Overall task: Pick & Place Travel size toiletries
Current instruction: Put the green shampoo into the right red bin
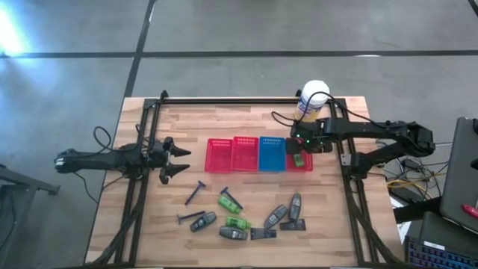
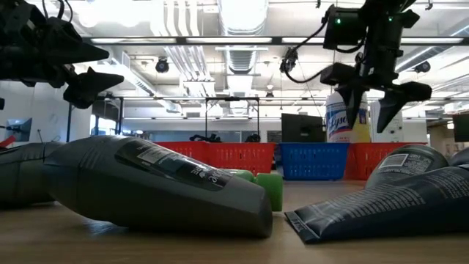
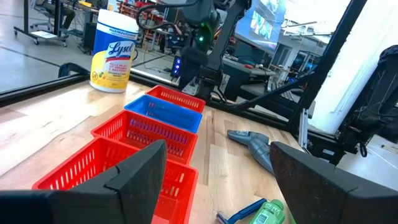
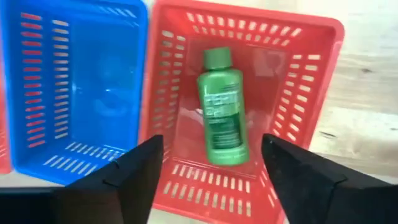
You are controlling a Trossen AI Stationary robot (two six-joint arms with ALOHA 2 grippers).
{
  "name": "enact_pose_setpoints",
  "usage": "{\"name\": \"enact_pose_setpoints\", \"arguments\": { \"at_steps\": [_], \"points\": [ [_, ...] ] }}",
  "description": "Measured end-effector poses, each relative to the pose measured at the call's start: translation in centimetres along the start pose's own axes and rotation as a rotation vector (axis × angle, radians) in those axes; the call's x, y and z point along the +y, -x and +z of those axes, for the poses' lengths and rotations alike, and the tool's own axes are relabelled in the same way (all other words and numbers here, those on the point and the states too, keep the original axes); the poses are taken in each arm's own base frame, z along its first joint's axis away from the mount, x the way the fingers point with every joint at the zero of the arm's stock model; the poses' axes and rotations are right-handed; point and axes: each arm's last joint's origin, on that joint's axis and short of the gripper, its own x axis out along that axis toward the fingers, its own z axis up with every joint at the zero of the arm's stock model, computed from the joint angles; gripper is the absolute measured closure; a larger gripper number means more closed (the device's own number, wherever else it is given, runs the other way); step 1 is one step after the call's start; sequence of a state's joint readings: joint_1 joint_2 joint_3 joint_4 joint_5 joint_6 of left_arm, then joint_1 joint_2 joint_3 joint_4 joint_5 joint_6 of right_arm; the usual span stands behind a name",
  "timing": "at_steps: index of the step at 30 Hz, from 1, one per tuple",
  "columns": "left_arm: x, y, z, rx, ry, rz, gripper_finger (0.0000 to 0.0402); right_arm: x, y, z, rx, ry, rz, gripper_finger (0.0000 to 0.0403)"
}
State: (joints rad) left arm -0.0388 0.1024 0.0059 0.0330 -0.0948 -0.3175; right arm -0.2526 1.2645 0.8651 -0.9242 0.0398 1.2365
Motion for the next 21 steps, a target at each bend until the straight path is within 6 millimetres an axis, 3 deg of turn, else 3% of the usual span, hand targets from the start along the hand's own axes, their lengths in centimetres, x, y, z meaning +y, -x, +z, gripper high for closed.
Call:
{"name": "enact_pose_setpoints", "arguments": {
  "at_steps": [6, 12, 21],
  "points": [
    [0.0, 0.0, 0.0, 0.000, 0.000, 0.000, 0.0110, 2.1, 1.5, -1.3, -0.024, 0.095, 0.119, 0.0092],
    [0.0, 0.0, 0.0, 0.000, 0.000, 0.000, 0.0110, 5.4, 2.0, -4.4, -0.037, 0.206, 0.337, 0.0078],
    [0.0, 0.0, 0.0, 0.000, 0.000, 0.000, 0.0110, 7.0, 0.9, -7.7, 0.005, 0.235, 0.292, 0.0104]
  ]
}}
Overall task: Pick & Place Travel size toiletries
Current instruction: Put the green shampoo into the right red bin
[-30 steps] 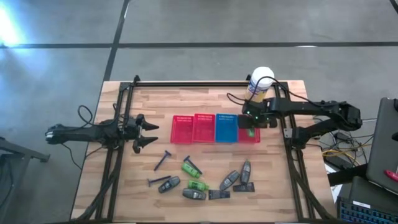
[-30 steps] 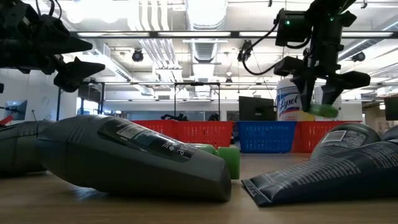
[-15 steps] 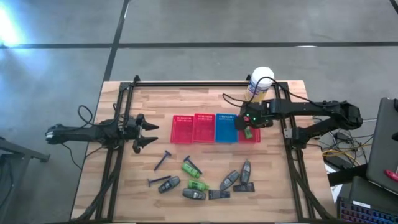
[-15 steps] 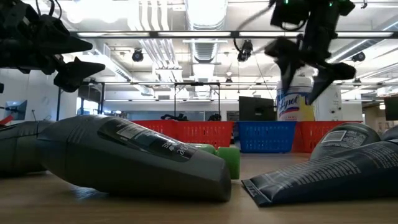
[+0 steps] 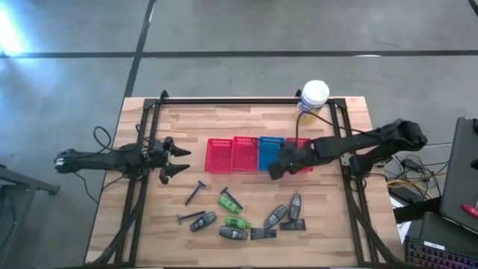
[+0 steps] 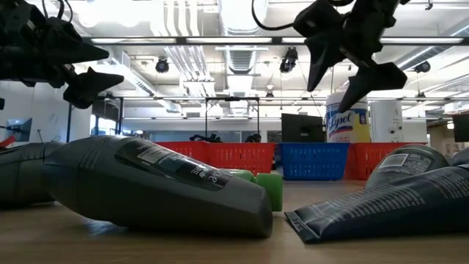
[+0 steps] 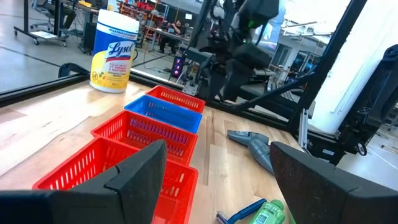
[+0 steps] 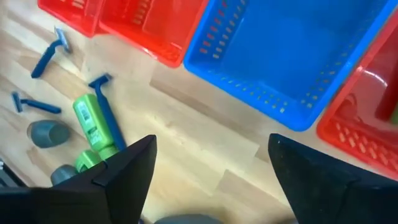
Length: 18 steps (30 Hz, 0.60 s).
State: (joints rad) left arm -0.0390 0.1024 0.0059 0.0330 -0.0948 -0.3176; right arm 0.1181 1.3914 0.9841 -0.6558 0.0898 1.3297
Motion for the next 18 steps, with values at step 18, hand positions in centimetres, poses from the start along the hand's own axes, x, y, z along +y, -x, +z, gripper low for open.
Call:
{"name": "enact_pose_setpoints", "arguments": {
  "at_steps": [18],
  "points": [
    [-0.7, 0.4, 2.4, -0.235, 0.594, -0.134, 0.0110, 0.6, 0.2, -0.8, -0.030, -0.064, 0.017, 0.0144]
  ]
}}
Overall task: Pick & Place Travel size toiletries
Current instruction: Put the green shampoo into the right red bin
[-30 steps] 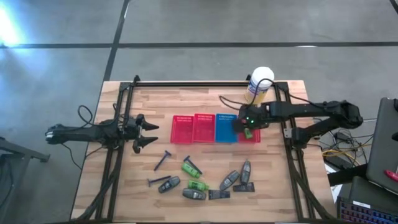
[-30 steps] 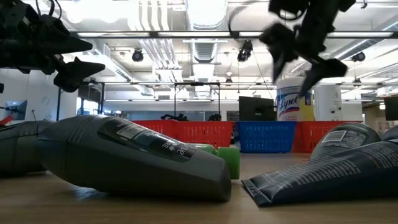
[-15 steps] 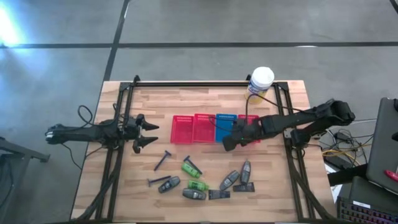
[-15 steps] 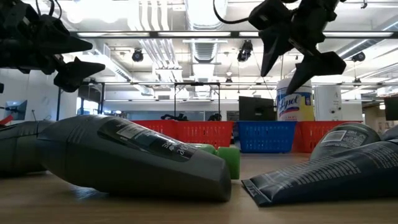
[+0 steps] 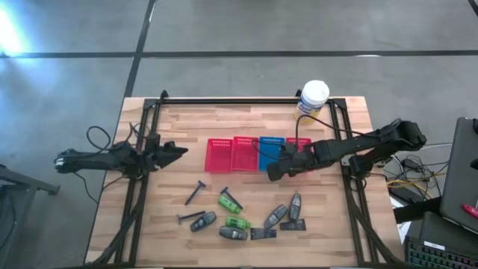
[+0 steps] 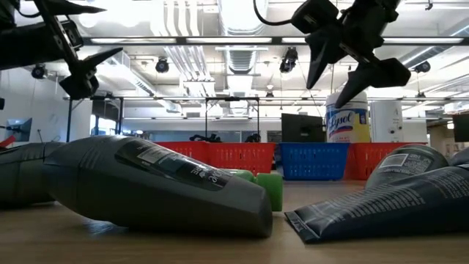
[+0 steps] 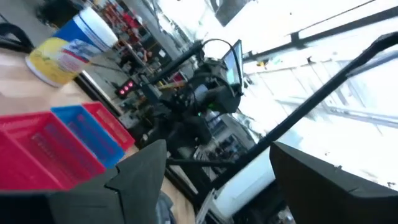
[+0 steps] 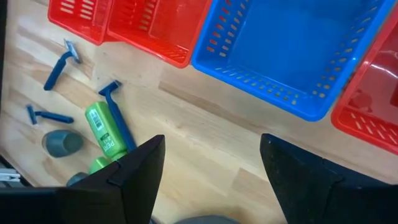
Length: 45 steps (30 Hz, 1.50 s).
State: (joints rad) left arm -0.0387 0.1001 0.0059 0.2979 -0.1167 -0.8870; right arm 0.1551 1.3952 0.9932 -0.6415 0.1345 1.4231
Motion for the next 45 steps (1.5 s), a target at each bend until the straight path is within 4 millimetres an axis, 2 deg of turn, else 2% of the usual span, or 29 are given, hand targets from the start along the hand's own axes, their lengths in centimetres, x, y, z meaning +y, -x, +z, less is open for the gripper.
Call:
{"name": "enact_pose_setpoints", "arguments": {
  "at_steps": [7, 14, 20, 25, 29, 34, 38, 41, 45],
  "points": [
    [0.3, 0.0, 0.4, -0.142, 0.060, 0.109, 0.0110, 0.5, 0.0, 0.1, -0.008, 0.017, 0.047, 0.0121],
    [0.5, 0.1, 0.9, -0.291, 0.082, 0.224, 0.0110, 1.0, 0.1, 0.2, -0.015, 0.110, 0.099, 0.0098],
    [-1.5, -0.5, 2.4, -0.292, 0.121, 0.179, 0.0113, 1.0, 0.1, 0.1, 0.031, 0.190, 0.112, 0.0087],
    [-3.0, -2.2, 3.0, -0.151, 0.088, 0.202, 0.0113, 1.0, 0.1, 0.1, 0.037, 0.232, 0.115, 0.0080],
    [-3.7, -4.7, 2.6, 0.077, 0.016, 0.274, 0.0113, 0.9, 0.7, 0.0, 0.044, 0.280, 0.138, 0.0073],
    [-4.9, -8.3, 1.8, 0.412, -0.233, 0.279, 0.0114, 0.6, 3.0, 0.4, -0.057, 0.272, 0.173, 0.0062],
    [-5.6, -11.0, 0.9, 0.625, -0.505, 0.287, 0.0114, -0.3, 5.4, 0.6, -0.124, 0.243, 0.175, 0.0052],
    [-6.9, -13.4, 1.3, 0.693, -0.654, 0.259, 0.0114, -1.2, 6.7, 0.7, -0.124, 0.221, 0.175, 0.0046],
    [-6.6, -15.9, 0.2, 0.862, -0.789, 0.274, 0.0114, -1.9, 7.4, 0.7, -0.122, 0.206, 0.177, 0.0044]
  ]
}}
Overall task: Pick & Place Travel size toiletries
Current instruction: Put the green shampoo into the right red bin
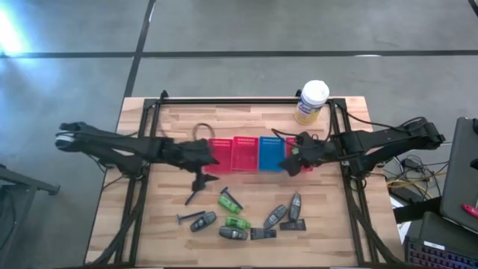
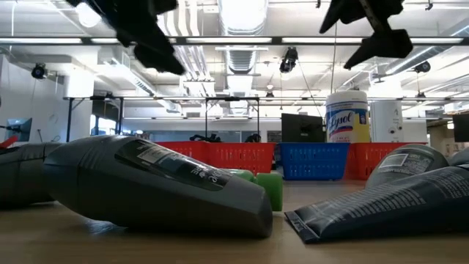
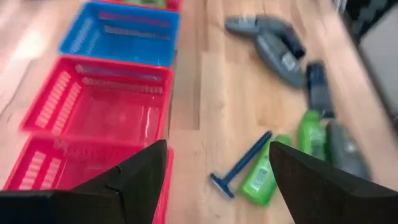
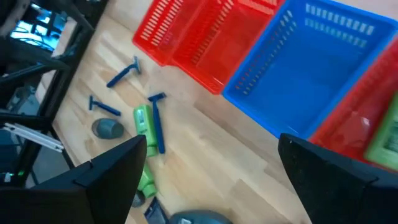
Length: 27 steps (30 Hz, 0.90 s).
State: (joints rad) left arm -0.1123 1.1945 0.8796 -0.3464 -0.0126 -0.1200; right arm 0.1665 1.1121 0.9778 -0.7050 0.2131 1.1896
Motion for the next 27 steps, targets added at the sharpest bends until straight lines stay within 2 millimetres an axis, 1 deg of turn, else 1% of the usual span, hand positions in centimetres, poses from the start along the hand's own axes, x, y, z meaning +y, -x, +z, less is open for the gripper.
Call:
{"name": "enact_pose_setpoints", "arguments": {
  "at_steps": [4, 7, 10, 13, 15, 17, 20, 23, 27],
  "points": [
    [-1.1, -2.2, 1.1, 0.106, -0.183, -0.043, 0.0116, -0.4, -0.2, -0.2, 0.004, -0.003, -0.010, 0.0054],
    [-2.0, -4.4, 0.2, 0.243, -0.276, -0.066, 0.0128, -0.8, -0.7, -0.5, 0.028, -0.001, -0.027, 0.0063],
    [-3.1, -6.0, -0.3, 0.292, -0.307, -0.116, 0.0150, -1.2, -1.2, -0.9, 0.059, 0.005, -0.045, 0.0072],
    [-4.2, -7.4, -1.7, 0.367, -0.331, -0.170, 0.0170, -1.7, -1.4, -1.2, 0.078, 0.011, -0.074, 0.0080],
    [-5.0, -8.1, -2.4, 0.407, -0.356, -0.185, 0.0178, -2.0, -1.5, -1.3, 0.088, 0.010, -0.081, 0.0085],
    [-5.7, -8.5, -2.8, 0.415, -0.394, -0.202, 0.0181, -2.2, -1.6, -1.4, 0.089, 0.009, -0.083, 0.0090],
    [-6.4, -9.2, -3.4, 0.422, -0.505, -0.218, 0.0181, -2.6, -2.0, -1.6, 0.088, -0.020, -0.100, 0.0097],
    [-6.7, -9.9, -3.7, 0.408, -0.587, -0.209, 0.0181, -2.9, -2.3, -1.8, 0.079, -0.036, -0.122, 0.0103],
    [-6.6, -10.5, -4.0, 0.427, -0.569, -0.198, 0.0179, -3.2, -2.6, -2.0, 0.079, -0.066, -0.135, 0.0108]
  ]
}}
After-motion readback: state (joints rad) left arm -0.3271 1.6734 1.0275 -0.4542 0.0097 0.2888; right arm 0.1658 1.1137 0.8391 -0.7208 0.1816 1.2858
